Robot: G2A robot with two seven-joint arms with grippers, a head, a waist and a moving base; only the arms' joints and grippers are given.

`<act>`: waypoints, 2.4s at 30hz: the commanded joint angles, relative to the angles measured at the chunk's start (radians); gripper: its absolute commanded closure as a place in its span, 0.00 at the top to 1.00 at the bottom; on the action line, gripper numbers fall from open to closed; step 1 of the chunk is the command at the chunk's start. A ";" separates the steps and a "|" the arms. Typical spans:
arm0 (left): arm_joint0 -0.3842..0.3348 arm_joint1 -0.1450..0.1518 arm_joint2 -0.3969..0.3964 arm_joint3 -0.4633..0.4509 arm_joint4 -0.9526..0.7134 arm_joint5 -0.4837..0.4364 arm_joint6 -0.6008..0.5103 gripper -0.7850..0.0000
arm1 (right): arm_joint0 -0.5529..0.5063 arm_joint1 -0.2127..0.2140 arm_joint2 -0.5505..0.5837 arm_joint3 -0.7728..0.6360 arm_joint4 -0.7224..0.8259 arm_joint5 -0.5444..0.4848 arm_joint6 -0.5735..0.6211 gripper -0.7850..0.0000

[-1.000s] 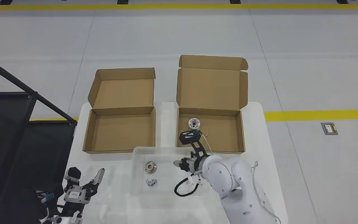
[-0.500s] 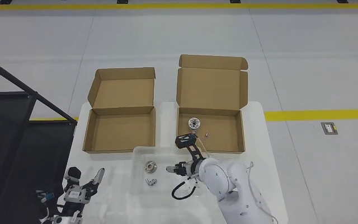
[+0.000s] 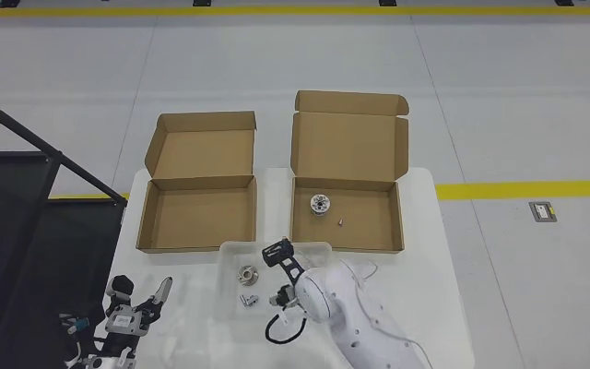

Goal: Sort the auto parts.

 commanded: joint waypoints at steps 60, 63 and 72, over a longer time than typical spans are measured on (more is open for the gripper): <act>0.000 0.000 0.000 0.000 0.000 0.000 0.000 1.00 | 0.052 -0.009 0.014 0.271 0.002 -0.066 -0.050 0.27; 0.000 0.000 0.000 0.000 0.000 0.000 0.000 1.00 | 0.057 -0.011 0.013 0.280 0.002 -0.061 -0.056 0.29; 0.000 0.000 0.000 0.000 0.000 0.000 0.000 1.00 | 0.074 -0.018 0.002 0.309 0.004 -0.063 -0.059 0.32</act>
